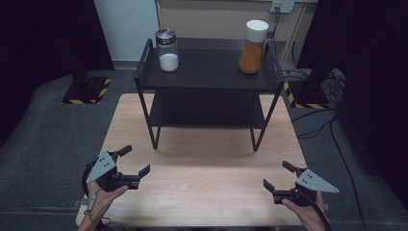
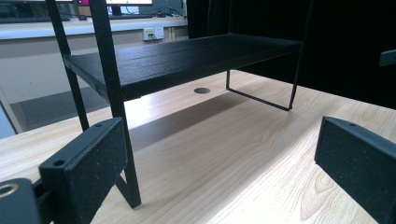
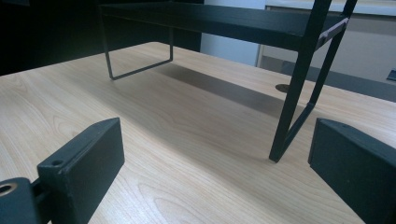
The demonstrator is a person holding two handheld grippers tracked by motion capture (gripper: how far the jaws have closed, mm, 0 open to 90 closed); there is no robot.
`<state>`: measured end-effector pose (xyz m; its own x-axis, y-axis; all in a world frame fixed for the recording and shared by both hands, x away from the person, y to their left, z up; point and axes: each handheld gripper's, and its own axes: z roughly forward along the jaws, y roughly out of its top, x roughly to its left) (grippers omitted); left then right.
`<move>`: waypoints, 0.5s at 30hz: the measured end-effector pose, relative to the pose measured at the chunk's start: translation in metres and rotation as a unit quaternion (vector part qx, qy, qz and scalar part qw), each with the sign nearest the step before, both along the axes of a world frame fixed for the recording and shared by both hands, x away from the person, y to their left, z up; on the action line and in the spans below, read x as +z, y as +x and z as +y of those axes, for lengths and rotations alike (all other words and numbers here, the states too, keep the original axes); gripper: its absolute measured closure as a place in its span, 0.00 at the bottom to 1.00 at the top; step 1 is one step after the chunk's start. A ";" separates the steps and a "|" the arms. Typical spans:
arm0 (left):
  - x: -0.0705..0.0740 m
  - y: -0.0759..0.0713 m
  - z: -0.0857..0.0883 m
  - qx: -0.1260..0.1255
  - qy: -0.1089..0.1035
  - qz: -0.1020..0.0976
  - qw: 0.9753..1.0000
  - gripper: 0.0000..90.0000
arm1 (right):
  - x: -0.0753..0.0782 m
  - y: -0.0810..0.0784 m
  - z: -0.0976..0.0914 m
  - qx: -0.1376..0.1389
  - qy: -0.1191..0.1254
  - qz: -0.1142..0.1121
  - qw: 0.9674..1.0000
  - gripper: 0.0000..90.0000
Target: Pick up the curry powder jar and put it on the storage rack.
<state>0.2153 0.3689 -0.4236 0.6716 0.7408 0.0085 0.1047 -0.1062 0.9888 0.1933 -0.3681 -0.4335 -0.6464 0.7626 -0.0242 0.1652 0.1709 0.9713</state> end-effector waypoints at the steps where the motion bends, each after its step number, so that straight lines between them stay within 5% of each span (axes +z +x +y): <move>1: 0.000 0.000 0.000 0.000 0.000 0.000 1.000 0.01 | 0.000 0.000 0.000 0.000 0.000 0.000 1.000 0.04; 15: 0.000 0.000 0.000 -0.001 -0.001 -0.001 1.000 0.02 | -0.001 0.001 -0.001 0.000 0.005 0.001 1.000 0.05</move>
<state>0.2152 0.3694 -0.4238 0.6732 0.7394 0.0080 0.1026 -0.1040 0.9893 0.1939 -0.3688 -0.4342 -0.6470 0.7624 -0.0152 0.1674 0.1614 0.9726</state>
